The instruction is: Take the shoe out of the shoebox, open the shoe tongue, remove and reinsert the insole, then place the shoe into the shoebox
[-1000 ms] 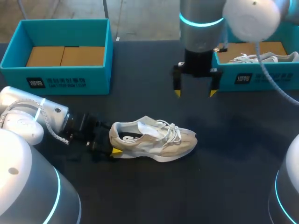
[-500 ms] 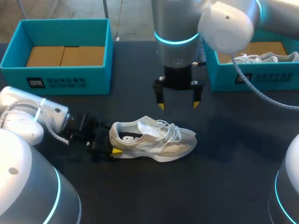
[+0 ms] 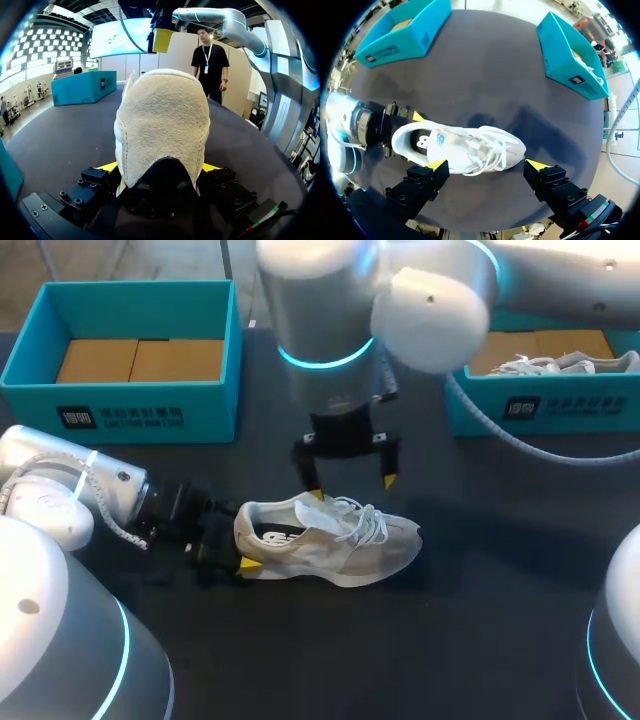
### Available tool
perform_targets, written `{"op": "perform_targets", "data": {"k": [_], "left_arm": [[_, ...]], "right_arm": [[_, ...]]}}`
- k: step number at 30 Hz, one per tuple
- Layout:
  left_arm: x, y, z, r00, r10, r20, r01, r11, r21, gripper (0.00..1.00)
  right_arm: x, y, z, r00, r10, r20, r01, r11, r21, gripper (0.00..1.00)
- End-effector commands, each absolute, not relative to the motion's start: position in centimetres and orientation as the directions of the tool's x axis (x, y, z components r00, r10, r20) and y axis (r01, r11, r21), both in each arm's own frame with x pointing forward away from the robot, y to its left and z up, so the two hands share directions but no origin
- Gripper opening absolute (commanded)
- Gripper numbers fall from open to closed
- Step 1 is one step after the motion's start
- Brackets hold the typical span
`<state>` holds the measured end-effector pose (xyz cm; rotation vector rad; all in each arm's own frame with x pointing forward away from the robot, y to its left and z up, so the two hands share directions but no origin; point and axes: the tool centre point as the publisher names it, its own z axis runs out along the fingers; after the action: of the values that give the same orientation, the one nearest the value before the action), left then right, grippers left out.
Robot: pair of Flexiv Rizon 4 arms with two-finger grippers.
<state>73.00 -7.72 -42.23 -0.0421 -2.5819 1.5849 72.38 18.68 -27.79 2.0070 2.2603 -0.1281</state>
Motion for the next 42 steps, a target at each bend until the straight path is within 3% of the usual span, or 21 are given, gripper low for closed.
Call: {"op": "perform_targets", "data": {"k": [1,22,42], "left_arm": [[73.1,-7.8,-42.3,-0.993,0.082,0.081,-0.035,0.455,-0.89,0.0],[73.1,-7.8,-42.3,-0.993,0.082,0.081,-0.035,0.455,-0.89,0.0],[73.1,-7.8,-42.3,-0.993,0.082,0.081,-0.035,0.455,-0.89,0.0]], "right_arm": [[72.1,20.7,-28.6,-0.116,0.971,-0.209,0.993,0.121,0.01,1.0],[71.7,24.1,-31.4,-0.021,0.931,-0.364,0.993,0.062,0.1,1.0],[72.2,23.0,-34.7,0.027,0.896,-0.443,0.999,-0.006,0.049,1.0]]}}
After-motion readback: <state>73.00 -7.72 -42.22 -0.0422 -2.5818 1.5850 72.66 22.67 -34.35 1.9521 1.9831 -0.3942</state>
